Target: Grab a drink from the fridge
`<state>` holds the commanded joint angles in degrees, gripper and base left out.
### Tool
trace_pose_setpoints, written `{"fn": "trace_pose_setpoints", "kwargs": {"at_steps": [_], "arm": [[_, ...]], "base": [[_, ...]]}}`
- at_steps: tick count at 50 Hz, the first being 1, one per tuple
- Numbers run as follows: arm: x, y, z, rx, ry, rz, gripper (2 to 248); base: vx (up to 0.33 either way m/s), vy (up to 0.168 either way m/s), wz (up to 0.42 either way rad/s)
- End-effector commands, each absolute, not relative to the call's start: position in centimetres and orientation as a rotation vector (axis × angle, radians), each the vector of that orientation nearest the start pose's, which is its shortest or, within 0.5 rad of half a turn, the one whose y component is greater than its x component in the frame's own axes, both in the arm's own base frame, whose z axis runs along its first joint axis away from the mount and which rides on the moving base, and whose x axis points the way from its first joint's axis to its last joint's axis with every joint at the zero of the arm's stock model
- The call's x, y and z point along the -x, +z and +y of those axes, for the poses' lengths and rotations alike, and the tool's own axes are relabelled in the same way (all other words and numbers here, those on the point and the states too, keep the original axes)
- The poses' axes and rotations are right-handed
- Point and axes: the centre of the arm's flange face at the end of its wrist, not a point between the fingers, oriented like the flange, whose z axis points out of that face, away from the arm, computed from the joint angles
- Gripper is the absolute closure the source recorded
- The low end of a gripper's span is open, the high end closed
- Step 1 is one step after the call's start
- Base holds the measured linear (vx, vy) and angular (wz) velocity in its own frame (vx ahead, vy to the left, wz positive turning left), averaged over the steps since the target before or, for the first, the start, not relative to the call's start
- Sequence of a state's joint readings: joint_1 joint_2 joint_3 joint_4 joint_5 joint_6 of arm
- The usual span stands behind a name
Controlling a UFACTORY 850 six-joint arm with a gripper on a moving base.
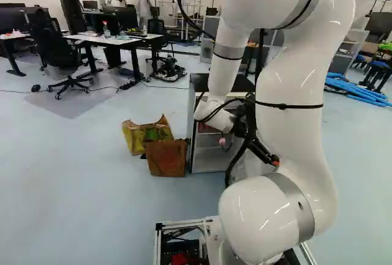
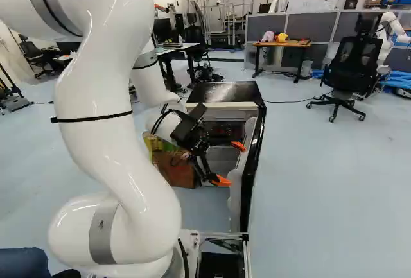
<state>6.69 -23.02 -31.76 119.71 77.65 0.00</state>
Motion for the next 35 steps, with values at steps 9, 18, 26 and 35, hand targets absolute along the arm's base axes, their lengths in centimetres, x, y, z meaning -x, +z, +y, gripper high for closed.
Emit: {"fn": "trace_pose_setpoints", "kwargs": {"at_steps": [9, 18, 26, 35], "arm": [[-34.7, 30.0, -4.8, -0.990, 0.902, -1.750, 3], [-35.9, 30.1, -5.7, -0.968, 0.895, -1.791, 3], [-36.9, 30.3, -6.6, -0.938, 0.891, -1.817, 3], [-38.0, 30.6, -7.6, -0.905, 0.886, -1.843, 3]], "base": [[0.000, 0.000, 0.000], [0.000, 0.000, 0.000], [0.000, 0.000, 0.000], [0.000, 0.000, 0.000]]}}
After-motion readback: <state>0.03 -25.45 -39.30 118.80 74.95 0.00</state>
